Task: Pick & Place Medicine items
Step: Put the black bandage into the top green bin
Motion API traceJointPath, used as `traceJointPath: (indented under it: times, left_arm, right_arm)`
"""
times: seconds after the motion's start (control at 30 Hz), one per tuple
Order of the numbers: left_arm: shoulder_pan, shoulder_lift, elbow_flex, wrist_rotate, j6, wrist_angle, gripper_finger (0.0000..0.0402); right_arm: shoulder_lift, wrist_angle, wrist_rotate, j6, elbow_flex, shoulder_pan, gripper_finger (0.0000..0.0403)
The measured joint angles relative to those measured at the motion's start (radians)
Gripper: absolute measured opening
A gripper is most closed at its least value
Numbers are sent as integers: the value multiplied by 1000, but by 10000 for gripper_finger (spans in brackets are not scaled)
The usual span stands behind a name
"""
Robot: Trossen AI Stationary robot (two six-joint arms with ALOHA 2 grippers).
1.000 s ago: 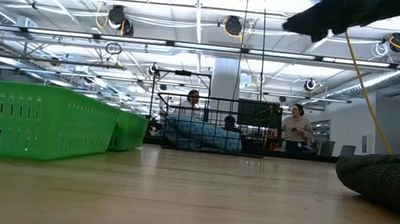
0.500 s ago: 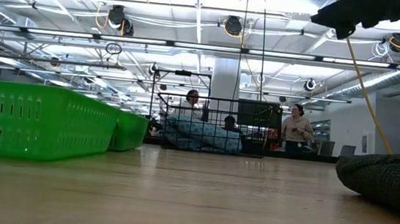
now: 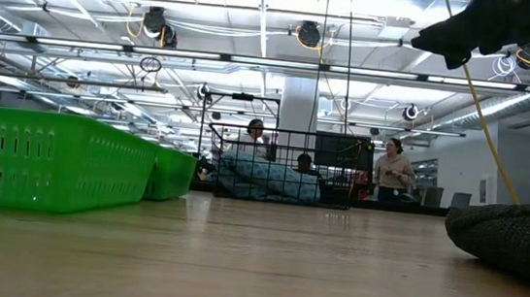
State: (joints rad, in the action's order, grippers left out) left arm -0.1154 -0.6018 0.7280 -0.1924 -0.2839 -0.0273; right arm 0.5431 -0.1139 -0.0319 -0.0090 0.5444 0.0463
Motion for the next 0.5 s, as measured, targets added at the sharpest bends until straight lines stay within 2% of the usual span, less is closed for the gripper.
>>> traceJointPath:
  times: [0.13,0.5]
  left_arm:
    - [0,0,0,0,55,0,269]
    - [0,0,0,-2,50,-3,269]
  right_arm:
    - [0,42,0,-2,-19,0,89]
    - [0,43,0,-2,-29,0,89]
